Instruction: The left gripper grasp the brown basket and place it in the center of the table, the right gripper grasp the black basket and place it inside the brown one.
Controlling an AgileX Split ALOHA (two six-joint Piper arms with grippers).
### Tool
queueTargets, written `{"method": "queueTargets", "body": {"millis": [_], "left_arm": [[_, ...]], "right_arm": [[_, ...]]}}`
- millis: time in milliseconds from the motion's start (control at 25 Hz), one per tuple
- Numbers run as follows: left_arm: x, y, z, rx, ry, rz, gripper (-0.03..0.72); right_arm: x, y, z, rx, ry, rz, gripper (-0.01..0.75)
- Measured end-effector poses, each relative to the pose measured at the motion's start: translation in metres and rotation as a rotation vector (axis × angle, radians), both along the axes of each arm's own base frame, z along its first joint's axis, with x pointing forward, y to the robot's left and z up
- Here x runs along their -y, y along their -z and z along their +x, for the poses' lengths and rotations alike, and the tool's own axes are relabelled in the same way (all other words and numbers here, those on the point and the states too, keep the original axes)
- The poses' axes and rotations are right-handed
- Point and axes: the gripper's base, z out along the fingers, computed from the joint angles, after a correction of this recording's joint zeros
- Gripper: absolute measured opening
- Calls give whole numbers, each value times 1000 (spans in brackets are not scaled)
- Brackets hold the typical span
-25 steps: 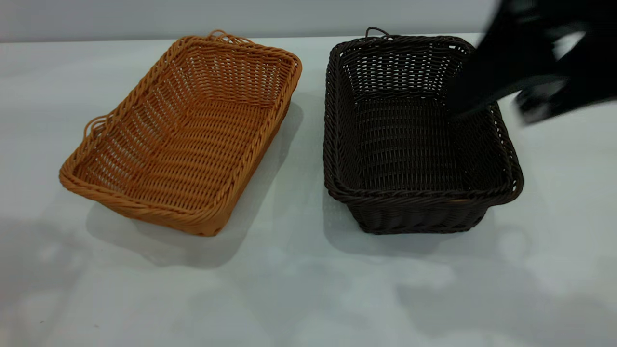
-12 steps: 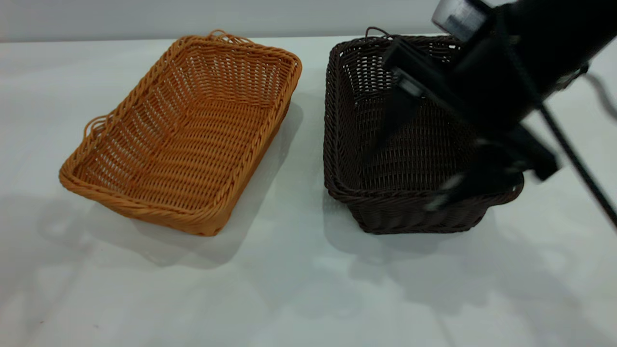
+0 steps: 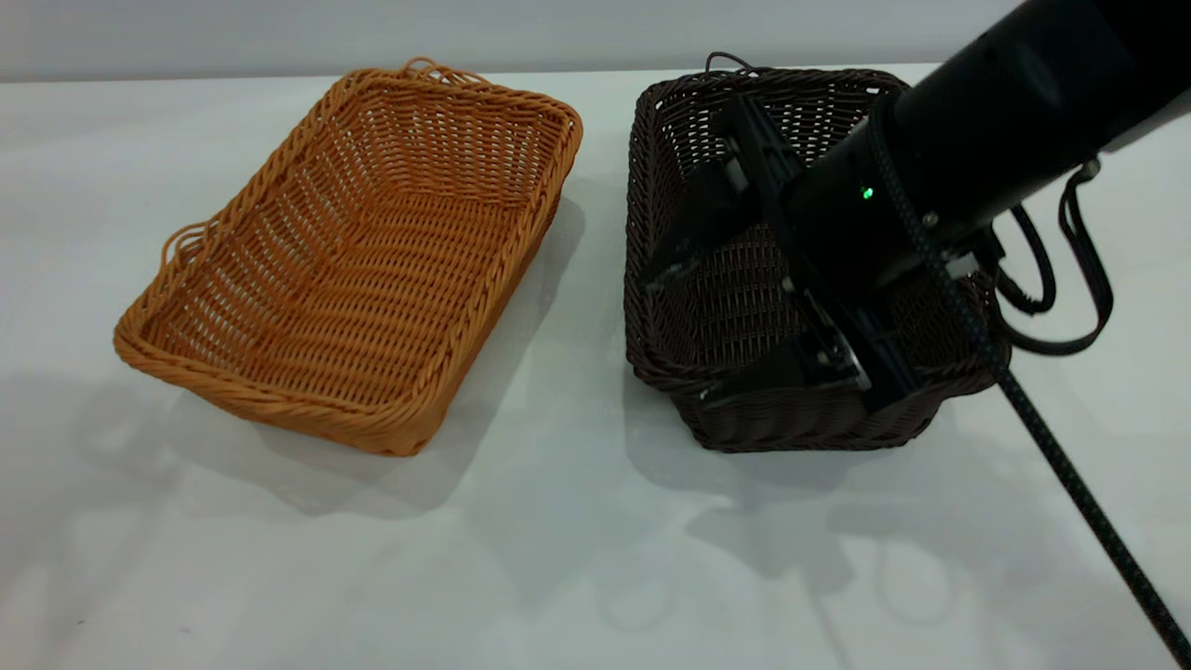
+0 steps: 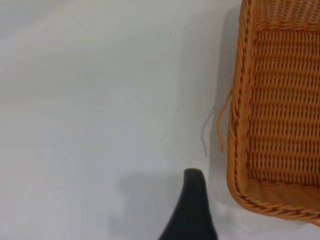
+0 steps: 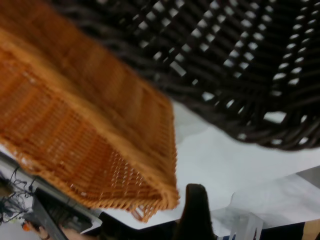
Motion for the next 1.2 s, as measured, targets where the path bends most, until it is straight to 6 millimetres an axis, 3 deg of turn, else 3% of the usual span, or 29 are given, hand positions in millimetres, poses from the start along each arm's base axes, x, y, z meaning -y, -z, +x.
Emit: {"method": "queueTargets", "body": {"millis": [680,960,1200], "left_arm": [[0,1,8,36,-8,-3,581],[2,28,42,-84,-26,-46,582],[18,70,79,-218,20,-41,582]], "right_arm": [[13,47,3,-46,169,-227,519],[14,55,4,-56,243,-279,519],[16,56,5,-50,261,-305,519]]}}
